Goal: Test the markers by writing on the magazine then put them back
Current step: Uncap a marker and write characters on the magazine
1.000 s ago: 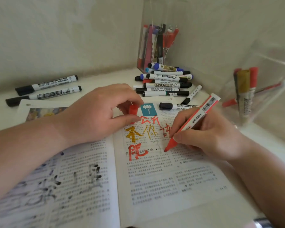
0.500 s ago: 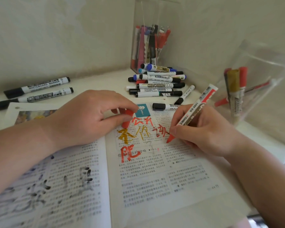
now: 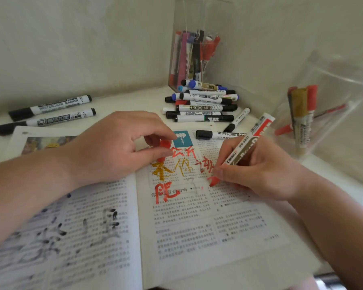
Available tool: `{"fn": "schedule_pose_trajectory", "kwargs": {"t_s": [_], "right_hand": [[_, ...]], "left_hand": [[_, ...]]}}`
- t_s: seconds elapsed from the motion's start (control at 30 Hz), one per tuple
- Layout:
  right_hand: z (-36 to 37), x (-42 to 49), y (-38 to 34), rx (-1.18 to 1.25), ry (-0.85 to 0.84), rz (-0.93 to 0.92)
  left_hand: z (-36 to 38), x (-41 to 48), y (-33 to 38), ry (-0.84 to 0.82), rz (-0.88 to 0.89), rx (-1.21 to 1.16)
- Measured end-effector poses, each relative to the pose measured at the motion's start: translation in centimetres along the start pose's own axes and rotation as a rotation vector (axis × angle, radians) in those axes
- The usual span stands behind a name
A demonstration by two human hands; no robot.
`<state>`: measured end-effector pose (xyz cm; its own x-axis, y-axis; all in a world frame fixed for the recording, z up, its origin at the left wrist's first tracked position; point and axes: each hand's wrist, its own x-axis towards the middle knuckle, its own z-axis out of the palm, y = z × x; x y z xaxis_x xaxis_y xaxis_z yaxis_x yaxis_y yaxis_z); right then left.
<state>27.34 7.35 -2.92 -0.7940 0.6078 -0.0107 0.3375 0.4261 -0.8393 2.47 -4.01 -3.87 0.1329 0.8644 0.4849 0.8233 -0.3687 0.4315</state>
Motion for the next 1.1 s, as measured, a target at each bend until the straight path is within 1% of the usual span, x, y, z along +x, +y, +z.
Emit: {"fn": "schedule_pose_trajectory", "kwargs": {"t_s": [0.07,0.17,0.3,0.33,0.4,0.47,0.53,0.7,0.8,0.9,1.0,1.1], "right_hand": [[0.0,0.0,0.0,0.015,-0.016,-0.003],[0.1,0.2,0.3,0.008,0.045,-0.021],[-0.1,-0.1,-0.1,0.038,-0.064,-0.014],[-0.1,-0.1,0.0,0.056,-0.06,-0.011],[-0.1,0.0,0.3,0.081,0.009,-0.002],[0.1,0.2,0.4,0.02,0.061,-0.007],[0.1,0.4,0.3,-0.059,0.072,-0.021],[0.0,0.6,0.1,-0.086,0.05,-0.029],[-0.1,0.5,0.4,-0.029,0.032,-0.021],[-0.1,0.3,0.3,0.08,0.029,-0.024],[-0.4,0.5,0.7,0.234,0.093,-0.061],[-0.7,1.3,-0.1,0.366,0.167,-0.168]], "left_hand": [[0.0,0.0,0.0,-0.006,-0.001,0.003],[-0.1,0.0,0.1,-0.008,-0.016,-0.005],[-0.1,0.0,0.3,-0.03,-0.029,-0.015],[-0.1,-0.1,0.3,-0.034,-0.032,-0.019],[-0.1,0.0,0.3,-0.036,-0.032,-0.019],[-0.1,0.0,0.3,-0.036,-0.037,-0.016],[-0.1,0.0,0.3,-0.037,-0.052,-0.02],[-0.2,-0.2,0.3,-0.033,-0.091,-0.022],[-0.1,-0.2,0.3,-0.026,-0.114,-0.048],[-0.1,-0.1,0.4,-0.035,-0.138,-0.082],[-0.1,-0.1,0.5,-0.06,-0.166,-0.071],[-0.3,0.1,0.7,-0.046,-0.215,-0.065]]}}
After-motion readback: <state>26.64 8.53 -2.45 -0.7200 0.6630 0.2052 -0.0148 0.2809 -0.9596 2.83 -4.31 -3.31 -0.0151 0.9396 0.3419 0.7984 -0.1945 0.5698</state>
